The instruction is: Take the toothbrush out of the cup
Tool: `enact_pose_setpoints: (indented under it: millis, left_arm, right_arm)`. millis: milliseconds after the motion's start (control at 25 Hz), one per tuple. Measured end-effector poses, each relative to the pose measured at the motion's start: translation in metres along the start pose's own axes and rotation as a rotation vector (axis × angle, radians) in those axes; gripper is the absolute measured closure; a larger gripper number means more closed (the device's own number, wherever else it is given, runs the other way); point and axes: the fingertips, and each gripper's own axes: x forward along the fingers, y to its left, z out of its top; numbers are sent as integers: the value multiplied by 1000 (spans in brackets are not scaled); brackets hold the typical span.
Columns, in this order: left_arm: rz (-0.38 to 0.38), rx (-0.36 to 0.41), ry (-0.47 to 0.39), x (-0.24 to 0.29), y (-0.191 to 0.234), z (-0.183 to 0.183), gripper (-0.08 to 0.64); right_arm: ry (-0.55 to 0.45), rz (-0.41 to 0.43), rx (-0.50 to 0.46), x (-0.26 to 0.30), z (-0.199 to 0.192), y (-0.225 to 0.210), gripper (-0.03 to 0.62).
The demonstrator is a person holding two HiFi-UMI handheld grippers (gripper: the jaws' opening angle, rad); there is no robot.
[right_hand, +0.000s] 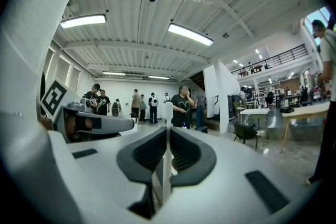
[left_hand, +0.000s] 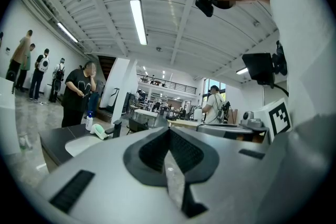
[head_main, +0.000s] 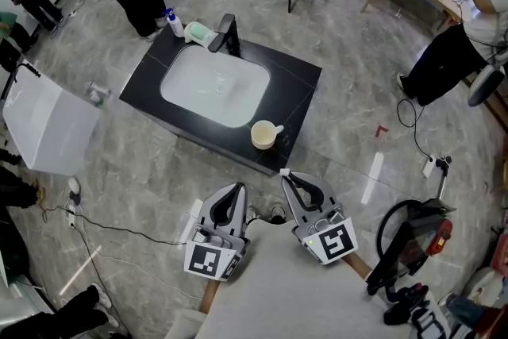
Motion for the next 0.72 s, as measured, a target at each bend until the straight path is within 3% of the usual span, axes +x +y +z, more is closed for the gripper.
enact_pose_setpoints:
  millis: [720]
  left_arm:
    - [-1, 0, 7, 1, -1, -4, 557]
  right_arm:
    - [0, -7, -1, -2, -3, -3, 566]
